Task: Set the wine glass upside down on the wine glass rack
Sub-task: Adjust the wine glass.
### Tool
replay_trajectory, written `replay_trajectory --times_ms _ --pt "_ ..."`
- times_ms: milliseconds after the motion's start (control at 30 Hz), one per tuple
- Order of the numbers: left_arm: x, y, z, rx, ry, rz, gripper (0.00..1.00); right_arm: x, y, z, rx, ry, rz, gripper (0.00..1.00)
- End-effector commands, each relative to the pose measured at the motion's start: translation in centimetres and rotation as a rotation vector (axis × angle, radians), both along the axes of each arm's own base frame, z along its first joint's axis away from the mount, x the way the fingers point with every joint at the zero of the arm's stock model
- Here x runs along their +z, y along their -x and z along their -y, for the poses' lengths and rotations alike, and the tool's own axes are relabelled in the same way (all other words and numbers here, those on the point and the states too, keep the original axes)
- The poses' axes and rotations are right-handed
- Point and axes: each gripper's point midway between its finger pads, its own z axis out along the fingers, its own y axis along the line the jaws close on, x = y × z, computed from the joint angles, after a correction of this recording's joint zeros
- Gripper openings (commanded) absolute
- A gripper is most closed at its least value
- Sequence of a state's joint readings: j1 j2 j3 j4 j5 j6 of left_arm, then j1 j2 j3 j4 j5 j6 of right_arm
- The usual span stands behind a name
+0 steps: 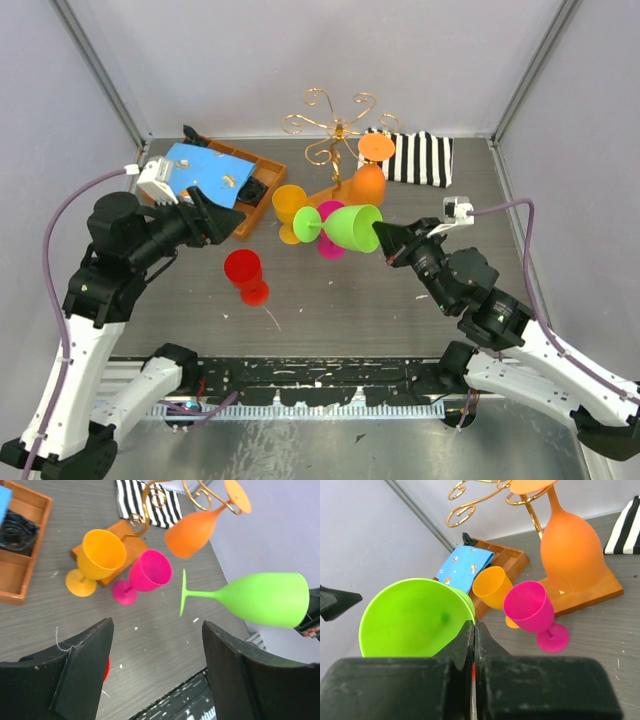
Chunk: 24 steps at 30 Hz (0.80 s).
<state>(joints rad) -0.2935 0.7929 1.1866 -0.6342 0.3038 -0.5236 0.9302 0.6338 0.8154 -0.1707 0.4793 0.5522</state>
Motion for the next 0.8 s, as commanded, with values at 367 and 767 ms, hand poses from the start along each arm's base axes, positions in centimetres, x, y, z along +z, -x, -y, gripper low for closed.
replay_trajectory --times_ms 367,767 --pt "-0.4 0.0 7.7 -0.105 0.039 0.007 0.67 5.3 1.5 0.2 0.057 -0.267 0.165 0.01" --pt "0.2 -0.3 10.7 -0.119 -0.025 0.097 0.45 5.6 2.1 -0.6 0.113 -0.285 0.161 0.01"
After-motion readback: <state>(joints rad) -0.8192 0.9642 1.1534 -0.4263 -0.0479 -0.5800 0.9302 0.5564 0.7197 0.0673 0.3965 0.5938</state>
